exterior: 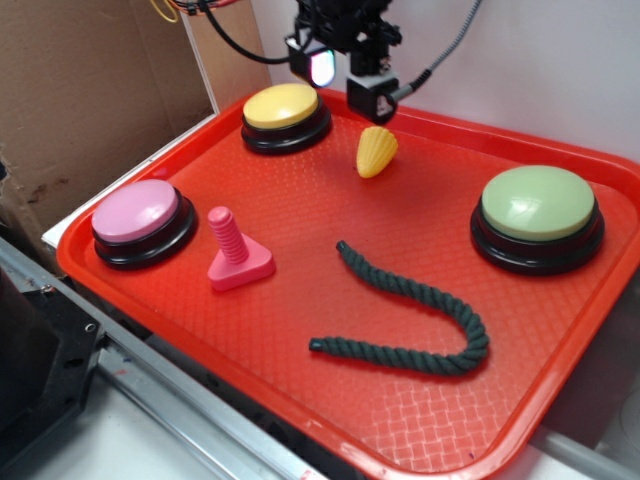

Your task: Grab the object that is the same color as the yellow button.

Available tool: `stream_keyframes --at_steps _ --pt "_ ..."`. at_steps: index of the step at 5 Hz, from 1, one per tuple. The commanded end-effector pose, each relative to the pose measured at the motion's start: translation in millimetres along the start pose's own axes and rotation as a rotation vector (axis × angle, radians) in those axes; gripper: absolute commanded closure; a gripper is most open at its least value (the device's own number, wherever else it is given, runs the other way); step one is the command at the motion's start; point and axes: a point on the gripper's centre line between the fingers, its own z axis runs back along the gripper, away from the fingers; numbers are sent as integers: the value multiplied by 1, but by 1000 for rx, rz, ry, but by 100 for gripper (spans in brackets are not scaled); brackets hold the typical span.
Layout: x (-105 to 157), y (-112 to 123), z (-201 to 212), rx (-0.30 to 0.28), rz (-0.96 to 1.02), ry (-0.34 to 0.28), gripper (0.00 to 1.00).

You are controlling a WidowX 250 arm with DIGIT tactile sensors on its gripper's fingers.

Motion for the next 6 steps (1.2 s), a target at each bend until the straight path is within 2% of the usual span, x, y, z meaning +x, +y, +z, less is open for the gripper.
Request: stream_keyframes --at_steps 1,2,3,4,5,6 --pt "16 -11 -27 -32 -29 9 0" --pt "15 -9 -40 -34 -17 62 0" --pt "17 -13 -49 -11 -24 102 64" --pt "13 -15 -45 15 -21 123 100" --pt "-9 -14 3 80 -10 93 100" --pt "-59 -26 49 106 47 18 100"
